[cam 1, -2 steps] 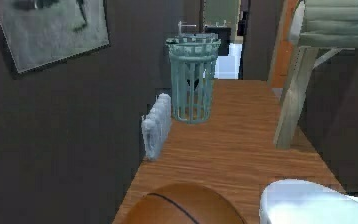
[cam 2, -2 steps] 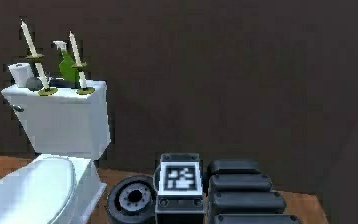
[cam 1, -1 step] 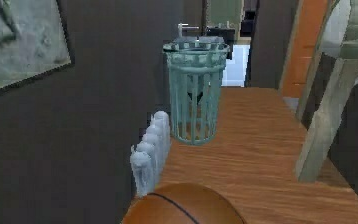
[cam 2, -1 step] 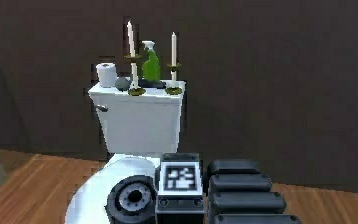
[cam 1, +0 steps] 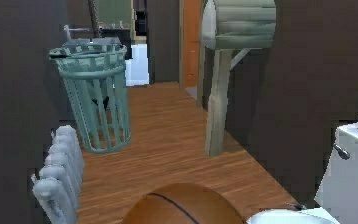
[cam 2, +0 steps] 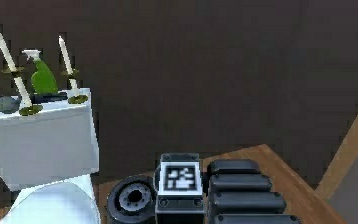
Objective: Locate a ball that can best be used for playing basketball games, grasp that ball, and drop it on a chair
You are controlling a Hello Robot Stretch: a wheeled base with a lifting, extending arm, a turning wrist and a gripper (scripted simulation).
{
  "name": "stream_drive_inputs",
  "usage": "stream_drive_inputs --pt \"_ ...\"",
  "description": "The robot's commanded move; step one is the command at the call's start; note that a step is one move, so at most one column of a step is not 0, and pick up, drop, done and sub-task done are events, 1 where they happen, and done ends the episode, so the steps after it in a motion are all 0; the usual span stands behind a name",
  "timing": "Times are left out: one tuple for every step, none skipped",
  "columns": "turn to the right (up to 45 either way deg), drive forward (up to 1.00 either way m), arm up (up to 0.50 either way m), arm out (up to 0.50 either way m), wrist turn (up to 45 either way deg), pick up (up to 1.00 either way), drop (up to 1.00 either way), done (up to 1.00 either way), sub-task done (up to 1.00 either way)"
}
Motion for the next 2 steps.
stream_drive_inputs --pt "0.0 0.05 0.00 0.00 0.0 0.00 0.00 0.00 0.00" --pt "-6.0 0.00 0.00 0.00 0.0 0.00 0.00 0.00 0.00"
